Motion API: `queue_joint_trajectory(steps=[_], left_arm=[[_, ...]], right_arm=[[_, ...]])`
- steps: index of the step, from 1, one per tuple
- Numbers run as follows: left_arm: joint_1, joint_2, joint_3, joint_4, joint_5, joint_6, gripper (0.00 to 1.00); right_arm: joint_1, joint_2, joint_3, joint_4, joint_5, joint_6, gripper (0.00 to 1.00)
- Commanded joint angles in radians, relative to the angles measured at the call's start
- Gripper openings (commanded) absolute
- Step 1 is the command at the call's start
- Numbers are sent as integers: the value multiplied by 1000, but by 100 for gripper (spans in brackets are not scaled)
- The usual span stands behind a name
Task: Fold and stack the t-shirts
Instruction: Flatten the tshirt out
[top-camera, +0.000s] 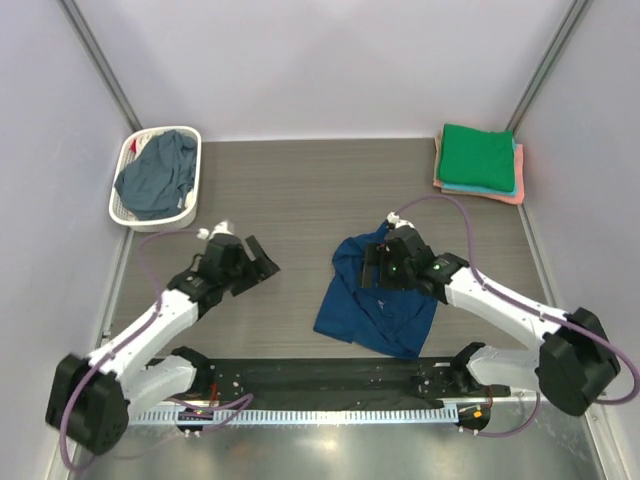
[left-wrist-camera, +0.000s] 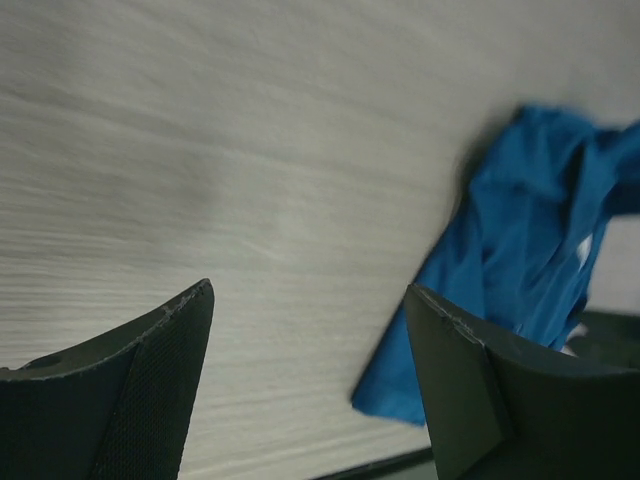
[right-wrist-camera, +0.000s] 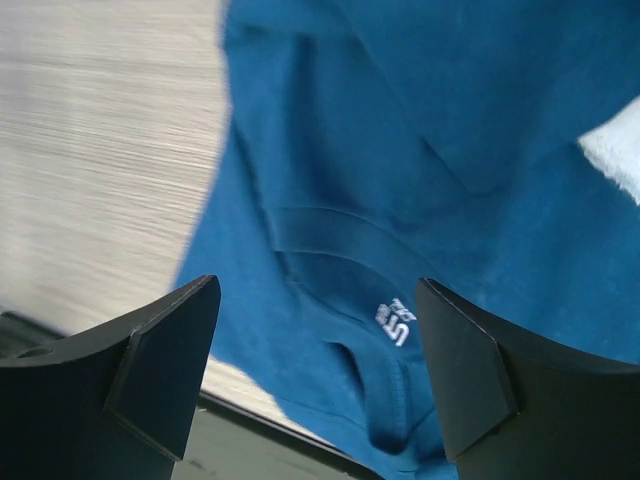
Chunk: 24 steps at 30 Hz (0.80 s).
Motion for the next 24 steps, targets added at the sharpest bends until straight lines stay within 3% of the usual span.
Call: queue_joint_trajectory(steps=[1,6,12,15,17,18,19,21,22,23,24], left_arm=[[-129,109,29,81,-12,-64,78],[-320,292,37,192,3,-158,77],[-437,453,32,348,79,-287,73],[-495,525,44,401,83,-327,70],[-534,574,44,453,97,-342,64],[-541,589,44,473,106,-361,61],[-549,625,43,520,117,-370,49],[-560,651,41,563,145,-387,34],[-561,663,41,598,155,-393,11],[-557,671,46,605,163,-392,1],[-549,663,55,592,161,-385,0]], right_arm=[[26,69,65,-53,93,-6,85],[43,211,168,-54,30,-69,86],[59,322,209,-48,-27,-104,81],[61,361,206,-41,-44,-117,71],[61,379,205,-31,-52,-126,60],[61,385,205,-27,-56,-129,55],[61,390,205,-19,-59,-133,41],[60,405,211,-11,-75,-141,29],[60,411,219,-10,-79,-155,17],[60,416,231,-11,-79,-164,12],[56,414,264,-24,-76,-173,7]])
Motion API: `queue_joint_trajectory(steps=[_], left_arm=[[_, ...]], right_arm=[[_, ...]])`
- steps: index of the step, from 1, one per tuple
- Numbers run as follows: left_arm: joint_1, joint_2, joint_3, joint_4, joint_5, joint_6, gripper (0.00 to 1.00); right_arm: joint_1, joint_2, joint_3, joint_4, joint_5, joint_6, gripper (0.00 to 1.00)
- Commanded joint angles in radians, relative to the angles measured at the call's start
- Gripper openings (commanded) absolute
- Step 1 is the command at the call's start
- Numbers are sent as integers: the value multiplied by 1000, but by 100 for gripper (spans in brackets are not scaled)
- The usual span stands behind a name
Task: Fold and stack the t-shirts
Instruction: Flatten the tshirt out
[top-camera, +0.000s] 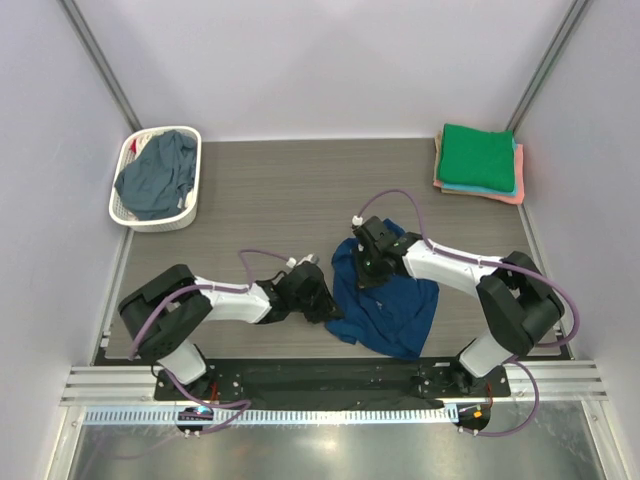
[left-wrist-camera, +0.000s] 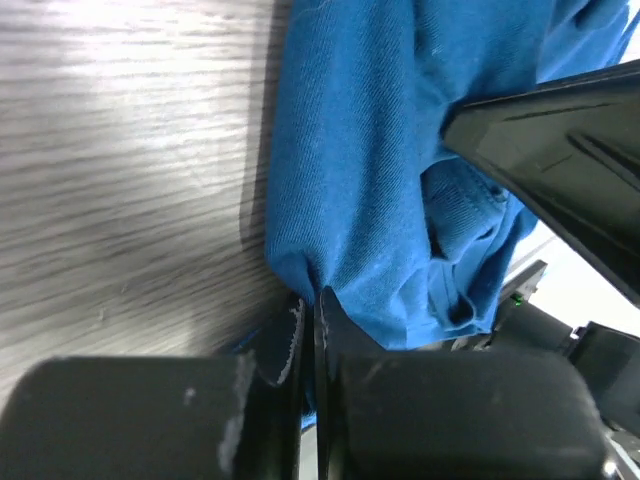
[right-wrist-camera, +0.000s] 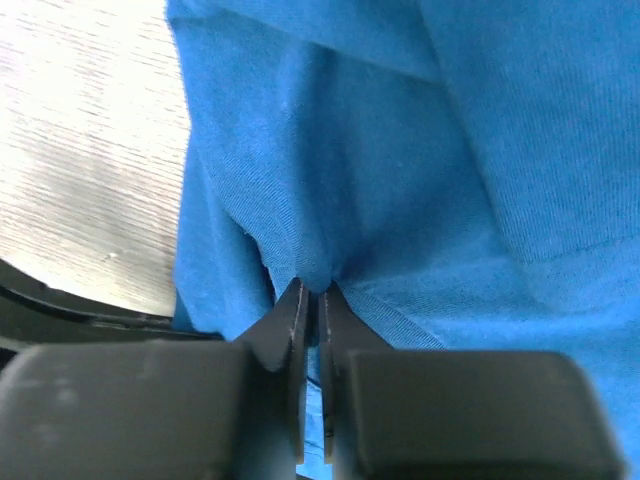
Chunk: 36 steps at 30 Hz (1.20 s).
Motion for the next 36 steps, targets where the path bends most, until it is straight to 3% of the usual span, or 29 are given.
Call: queue_joint_trajectory(steps=[1,5,6,8,9,10,12,13,16,20,22,23,24,27,32,36], left_arm=[[15,-7,51,-15,31,23,0],[152,-182,235,-352,-35,195,0],[188,-211,284,-415,-55,230,0],[296,-269,455,-602,-70,340,0],[327,-314,523,-664,-88,374,0],[355,-332,662,-783,-137,414,0],[407,-365,800,-935,-223,506,0],[423,-369,923,-980,-239,531,0],[463,-372,1078,-1116,-265,592,0],[472,-425,1028,-1169,-262,602,0],[470,-498,899,-1172,-250,582,15],[472,-533,842,-1170,-232,574,32],[472,-564,726,-1161,-221,556,69],[472,-706,549,-1186,-233,519,86],[472,-784,421,-1212,-305,505,90],[472,-784,335,-1200,-296,505,90]], right_arm=[[-7,-1,105,5,-15,-59,1],[-123,-6,350,-135,-52,-131,1],[-146,-7,502,-210,-64,-145,1],[-194,-1,682,-294,-74,-188,1],[-238,5,872,-384,-68,-197,1],[-267,11,962,-425,-58,-203,1],[-342,-3,1139,-504,-28,-193,1],[-369,-44,1154,-509,-17,-188,1],[-442,-194,1027,-499,82,-159,1],[-510,-366,597,-436,135,-87,1],[-525,-424,442,-398,118,-62,47],[-528,-465,309,-388,98,-56,70],[-535,-478,256,-387,97,-42,90],[-551,-533,131,-387,122,-28,98],[-551,-601,107,-387,166,-16,100],[-553,-616,102,-388,65,-18,99]])
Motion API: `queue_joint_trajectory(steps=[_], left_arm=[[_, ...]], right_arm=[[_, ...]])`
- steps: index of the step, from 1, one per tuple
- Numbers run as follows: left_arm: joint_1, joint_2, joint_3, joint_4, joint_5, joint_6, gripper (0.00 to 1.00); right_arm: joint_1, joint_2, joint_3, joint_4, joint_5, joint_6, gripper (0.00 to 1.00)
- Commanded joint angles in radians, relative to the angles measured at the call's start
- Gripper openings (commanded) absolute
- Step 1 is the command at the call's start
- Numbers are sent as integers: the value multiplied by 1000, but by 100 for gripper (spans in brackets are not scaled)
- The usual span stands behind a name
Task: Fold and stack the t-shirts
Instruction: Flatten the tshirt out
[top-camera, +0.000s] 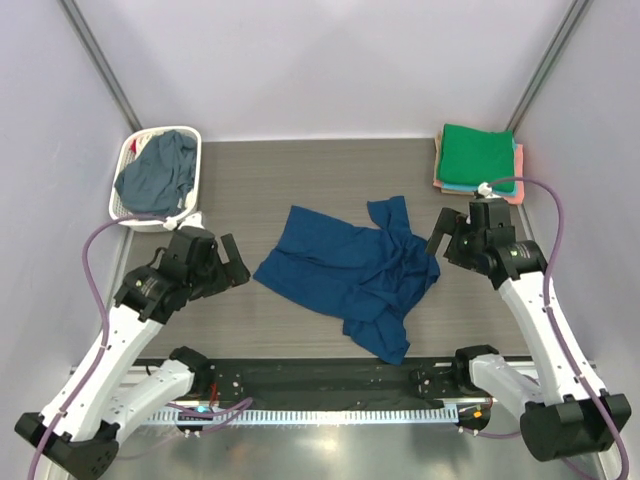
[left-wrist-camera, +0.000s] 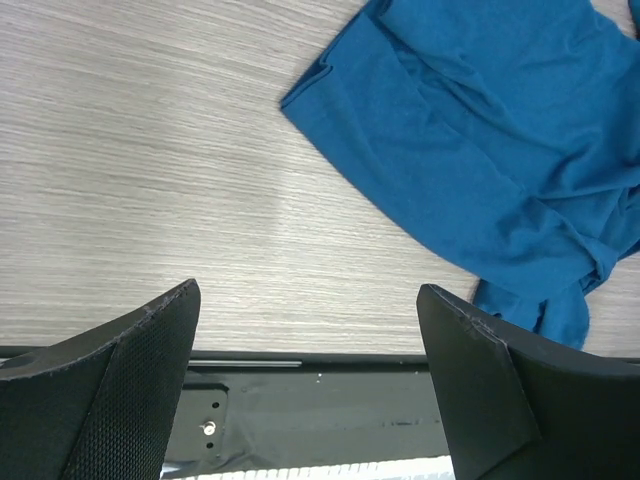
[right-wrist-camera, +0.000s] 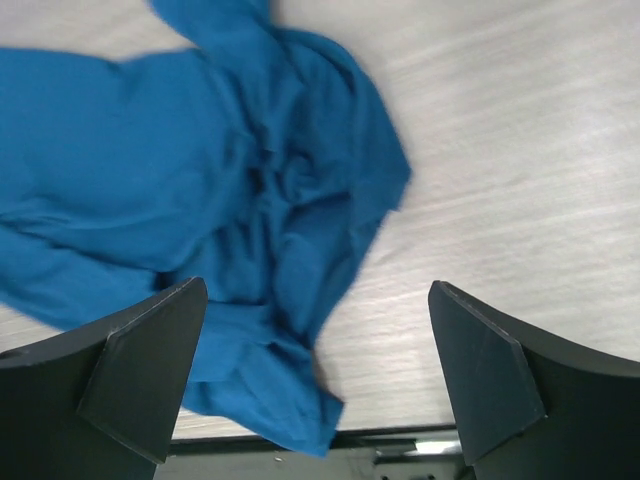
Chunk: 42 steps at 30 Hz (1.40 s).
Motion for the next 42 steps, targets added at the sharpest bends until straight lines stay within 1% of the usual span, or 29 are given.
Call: queue_joint_trajectory(steps=[1,4,5,6,7,10,11,13,14,15,16,17,19,20,22,23,24,26,28,30,31,32,33,34,35,37,38,41,42], left_arm=[[2,-10,-59,38,-7,-13,90],[3,7,-124,119,33,-34,90],[3,13,-137,145,42,-39,89],[3,24,-154,206,53,-50,88],[2,50,-188,242,67,-54,88],[3,114,-239,371,110,-71,85],[3,177,-245,395,119,-71,84],[9,244,-239,449,123,-70,83],[11,304,-234,464,122,-67,81],[14,338,-222,496,119,-65,80],[25,366,-214,513,116,-58,78],[35,392,-207,527,114,-54,72],[72,465,-179,572,148,-45,67],[85,511,-167,589,160,-36,62],[105,545,-122,593,171,-24,55],[109,556,-107,595,168,-12,46],[114,580,-75,596,163,-10,44],[126,602,-43,602,159,-7,44],[129,656,19,625,169,8,48],[129,737,103,626,171,27,53],[129,769,131,624,206,31,55],[131,797,158,621,211,35,59],[129,824,212,621,202,44,60],[131,893,241,621,194,48,61],[132,925,310,621,183,57,61],[138,1004,391,616,183,93,61],[140,1086,477,604,183,105,60],[148,1239,600,570,183,133,59],[154,1268,664,567,189,134,59]], right_arm=[[-5,-37,18,42,-109,13,98],[24,-67,-72,67,-218,55,93],[41,-85,-133,76,-227,68,92],[69,-96,-162,85,-223,82,91],[146,-100,-190,93,-191,128,91],[285,-96,-276,135,-142,231,89],[363,-76,-303,148,-122,260,89],[421,-50,-318,185,-106,303,89],[469,-39,-324,195,-88,334,89],[484,-21,-322,217,-79,340,89],[498,-13,-324,224,-69,346,89],[507,-7,-321,231,-68,348,89],[511,5,-319,251,-20,342,89],[509,8,-312,260,-11,331,89],[509,22,-302,272,17,317,89],[509,30,-289,274,29,312,89],[509,37,-281,275,62,302,90],[508,73,-253,278,111,286,92],[497,100,-229,281,168,256,95],[457,131,-193,290,178,224,95],[439,142,-183,294,172,216,96],[416,152,-170,306,164,205,96],[393,154,-167,318,146,196,96],[341,156,-167,330,104,179,96],[316,156,-172,353,75,173,96],[275,166,-173,370,29,153,96],[252,172,-170,376,-5,147,96],[238,192,-167,375,-29,128,96],[234,191,-169,375,-34,127,96]])
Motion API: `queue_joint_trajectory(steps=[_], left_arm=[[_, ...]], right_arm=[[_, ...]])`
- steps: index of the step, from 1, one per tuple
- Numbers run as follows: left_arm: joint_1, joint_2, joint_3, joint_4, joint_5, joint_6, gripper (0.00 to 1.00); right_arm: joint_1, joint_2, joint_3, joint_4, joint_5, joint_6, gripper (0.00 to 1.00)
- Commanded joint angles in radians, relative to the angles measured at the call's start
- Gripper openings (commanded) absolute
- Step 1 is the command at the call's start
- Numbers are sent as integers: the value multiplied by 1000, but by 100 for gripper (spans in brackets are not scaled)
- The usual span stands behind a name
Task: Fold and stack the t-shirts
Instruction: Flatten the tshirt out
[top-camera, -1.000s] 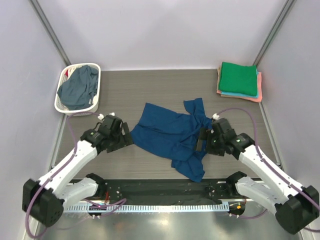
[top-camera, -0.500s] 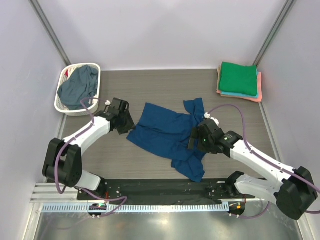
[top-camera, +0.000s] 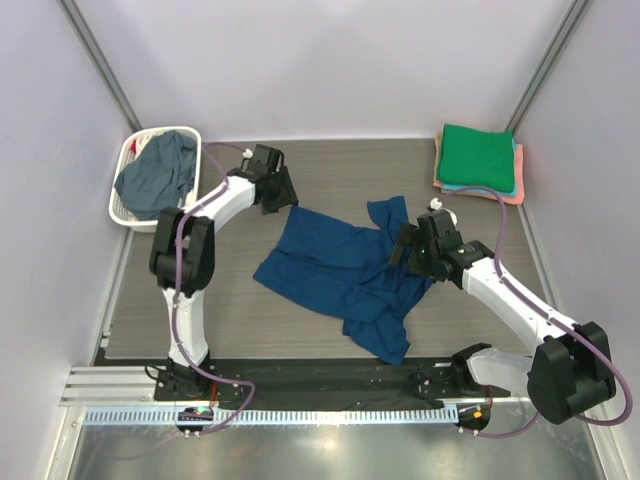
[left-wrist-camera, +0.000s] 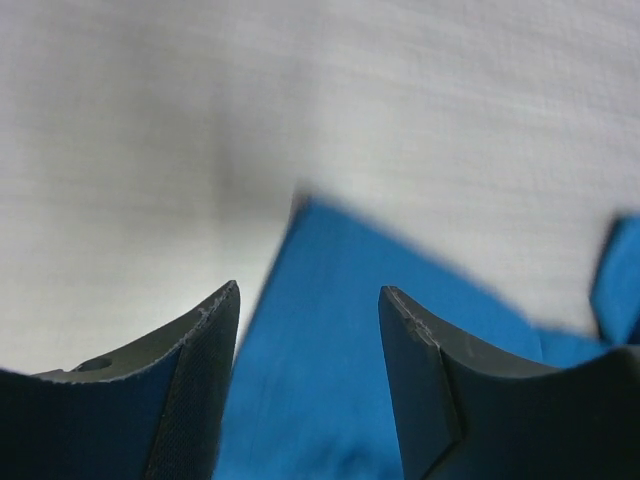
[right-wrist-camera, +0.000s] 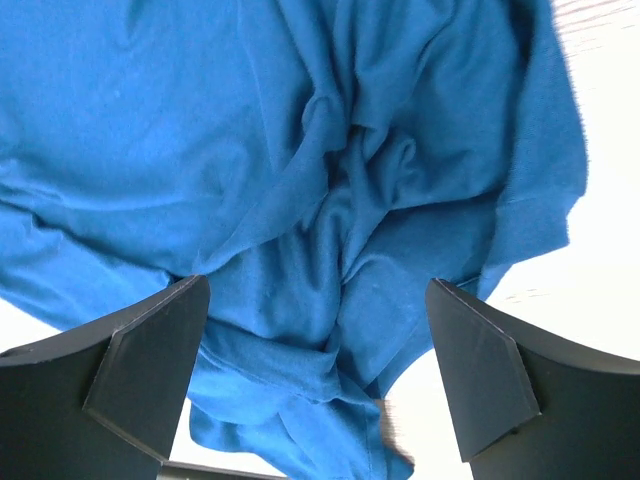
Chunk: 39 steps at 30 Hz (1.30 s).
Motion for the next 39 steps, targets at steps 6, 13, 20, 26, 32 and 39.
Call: queue_joint_trajectory(steps=[6,13,20,26,32,39], left_arm=[[16,243,235,-24,74,33,58],[18,231,112,108,170,-10,46],[16,194,38,171,227,-14,42],[18,189,18,188,249,-13,28],[44,191,-9,237,313,-37,0],[93,171,-83,333,362,-100,0]], right_arm=[[-33,8,31,45,-43,-60,96],[-175,105,152,84,-70,-70,97],[-222,390,410,124,-112,-82,97],[-242,617,612,121,-124,-97,96],[-254,818,773,98,-127,-136,95],[-259,975,901,77,-116,-160,85]])
